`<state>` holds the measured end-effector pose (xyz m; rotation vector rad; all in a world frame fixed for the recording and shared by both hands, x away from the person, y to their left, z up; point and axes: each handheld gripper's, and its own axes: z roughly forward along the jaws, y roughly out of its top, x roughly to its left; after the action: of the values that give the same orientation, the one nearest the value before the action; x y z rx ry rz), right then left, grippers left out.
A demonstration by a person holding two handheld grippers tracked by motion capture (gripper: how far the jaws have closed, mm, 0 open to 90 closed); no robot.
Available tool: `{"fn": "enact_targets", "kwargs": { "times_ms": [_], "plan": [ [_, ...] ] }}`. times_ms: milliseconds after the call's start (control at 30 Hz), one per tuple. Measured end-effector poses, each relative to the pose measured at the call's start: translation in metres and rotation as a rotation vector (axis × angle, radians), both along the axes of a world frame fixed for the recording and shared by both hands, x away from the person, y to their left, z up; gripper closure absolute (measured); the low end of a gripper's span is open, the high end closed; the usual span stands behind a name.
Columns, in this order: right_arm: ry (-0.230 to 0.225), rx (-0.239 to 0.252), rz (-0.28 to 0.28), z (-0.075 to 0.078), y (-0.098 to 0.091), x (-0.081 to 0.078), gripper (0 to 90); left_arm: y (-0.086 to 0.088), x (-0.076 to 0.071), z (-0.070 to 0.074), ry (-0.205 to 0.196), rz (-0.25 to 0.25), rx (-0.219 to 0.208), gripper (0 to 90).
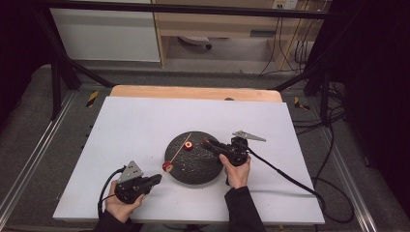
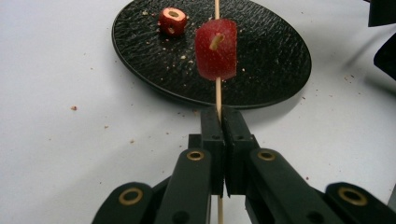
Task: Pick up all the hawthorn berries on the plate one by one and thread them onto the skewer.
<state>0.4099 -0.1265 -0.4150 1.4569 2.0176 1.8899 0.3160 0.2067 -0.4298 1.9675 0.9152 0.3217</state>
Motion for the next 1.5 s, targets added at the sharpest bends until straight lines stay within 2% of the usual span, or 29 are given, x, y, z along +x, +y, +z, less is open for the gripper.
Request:
{"fn": "enact_targets", "kwargs": {
  "times_ms": [267, 600, 1033, 1500],
  "plan": [
    [-0.061, 0.074, -0.058, -0.003, -0.003, -0.004, 63.1, -0.007, 0.000, 0.000, -0.004, 0.000, -0.007, 88.2],
    [-0.129, 0.150, -0.095, 0.002, -0.005, -0.005, 63.2, -0.018, -0.001, 0.001, -0.017, -0.001, -0.019, 88.2],
    [-0.161, 0.219, -0.146, 0.006, -0.006, -0.002, 63.3, -0.026, -0.004, 0.002, -0.028, 0.001, -0.037, 88.2],
    [-0.198, 0.265, -0.181, 0.013, -0.012, 0.005, 63.3, -0.041, -0.004, 0.009, -0.035, 0.005, -0.056, 88.2]
  ]
}}
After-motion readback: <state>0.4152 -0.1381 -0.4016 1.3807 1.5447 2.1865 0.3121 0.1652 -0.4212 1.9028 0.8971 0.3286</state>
